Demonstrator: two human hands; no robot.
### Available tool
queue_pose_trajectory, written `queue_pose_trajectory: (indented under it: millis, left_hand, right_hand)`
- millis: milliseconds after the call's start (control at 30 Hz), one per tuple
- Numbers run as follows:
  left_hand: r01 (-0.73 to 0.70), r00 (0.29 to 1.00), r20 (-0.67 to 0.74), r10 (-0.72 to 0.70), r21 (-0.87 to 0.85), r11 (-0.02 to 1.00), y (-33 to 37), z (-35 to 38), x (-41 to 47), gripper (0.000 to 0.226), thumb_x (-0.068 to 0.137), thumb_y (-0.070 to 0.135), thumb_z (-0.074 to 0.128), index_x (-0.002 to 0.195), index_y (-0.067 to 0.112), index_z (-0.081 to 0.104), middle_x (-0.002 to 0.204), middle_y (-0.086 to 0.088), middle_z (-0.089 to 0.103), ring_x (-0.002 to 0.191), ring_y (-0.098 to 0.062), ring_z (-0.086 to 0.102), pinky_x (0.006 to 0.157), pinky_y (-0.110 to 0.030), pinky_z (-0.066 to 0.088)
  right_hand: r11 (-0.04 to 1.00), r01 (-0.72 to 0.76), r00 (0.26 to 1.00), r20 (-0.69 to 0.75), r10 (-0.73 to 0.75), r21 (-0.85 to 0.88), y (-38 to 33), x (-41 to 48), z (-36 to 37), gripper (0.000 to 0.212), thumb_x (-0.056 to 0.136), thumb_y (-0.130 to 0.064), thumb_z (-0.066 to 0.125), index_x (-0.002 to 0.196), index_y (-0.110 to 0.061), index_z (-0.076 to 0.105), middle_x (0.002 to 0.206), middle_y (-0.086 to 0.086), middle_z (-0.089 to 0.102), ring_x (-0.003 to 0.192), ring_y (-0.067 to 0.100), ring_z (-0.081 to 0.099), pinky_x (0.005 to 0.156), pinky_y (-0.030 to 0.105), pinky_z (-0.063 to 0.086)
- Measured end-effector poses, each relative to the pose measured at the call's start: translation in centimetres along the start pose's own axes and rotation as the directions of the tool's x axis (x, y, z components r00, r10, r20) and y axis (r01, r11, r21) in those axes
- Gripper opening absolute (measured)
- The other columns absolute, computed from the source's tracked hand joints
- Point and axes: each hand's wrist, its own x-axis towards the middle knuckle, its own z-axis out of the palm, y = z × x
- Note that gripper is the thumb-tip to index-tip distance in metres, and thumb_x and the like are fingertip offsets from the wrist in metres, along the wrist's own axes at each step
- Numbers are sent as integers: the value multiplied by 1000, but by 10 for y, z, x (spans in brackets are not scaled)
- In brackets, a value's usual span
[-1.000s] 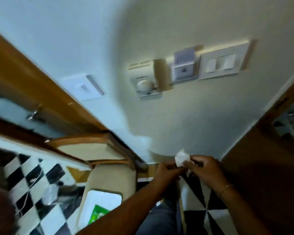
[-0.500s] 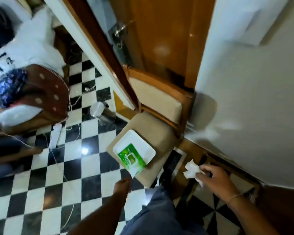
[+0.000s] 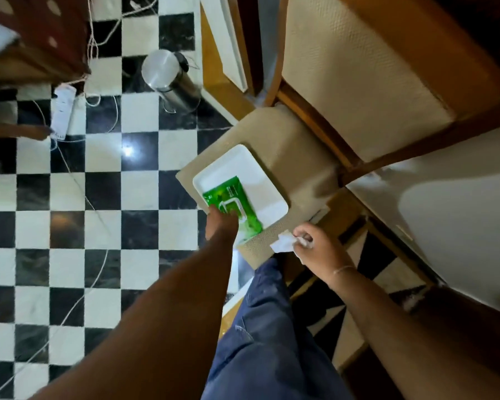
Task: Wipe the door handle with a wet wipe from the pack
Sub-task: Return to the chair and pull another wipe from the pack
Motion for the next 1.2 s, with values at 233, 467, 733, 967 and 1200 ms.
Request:
queue_pose_trajectory:
  millis: [233, 467, 733, 967, 1200]
  left_hand:
    - [-107, 992, 54, 113, -98, 989, -4, 2, -16, 36, 107, 19, 52, 138, 3, 64, 125, -27, 72, 108, -49, 72, 91, -61, 63]
    - [-270, 936, 126, 328, -338, 901, -4, -10, -95, 28, 111, 21, 47, 102, 26, 74, 93, -23, 76, 75, -42, 71, 60, -47, 64]
    - [-270, 898, 177, 402, -499, 823, 2, -10, -135, 36, 99, 13, 43, 117, 12, 74, 94, -38, 65, 76, -29, 58, 66, -45, 52]
    - [-266, 942, 63, 329, -459, 848, -10, 5, -99, 37, 101, 12, 48, 130, 15, 71, 86, -2, 75, 73, -18, 67, 58, -36, 59]
    - [-195, 976, -162, 146, -346, 918, -40, 17, -4, 40, 101, 27, 57, 138, 15, 67, 78, -18, 74, 54, -27, 70, 51, -32, 62]
  right_hand:
    - [999, 48, 996, -72, -47, 5, -30, 35, 5, 15, 88, -20, 73, 86, -29, 62, 79, -4, 69, 77, 24, 69, 72, 36, 60]
    - [997, 70, 977, -201, -64, 21, -56, 29, -6, 8, 88, -26, 70, 89, -30, 62, 82, -9, 67, 75, 20, 65, 59, 26, 48]
    - [998, 55, 984, -168, -52, 11, -49, 6, -2, 18, 95, -23, 72, 112, -22, 75, 113, 7, 80, 105, 30, 73, 89, 37, 60]
    - [997, 22, 941, -338, 7, 80, -39, -1, 0, 20, 95, -19, 67, 115, -17, 72, 114, 9, 79, 100, 30, 73, 80, 41, 62]
    - [999, 39, 954, -298, -29, 30, -17, 43, 23, 16, 87, -8, 68, 103, -10, 69, 108, 9, 73, 93, 32, 69, 79, 41, 59]
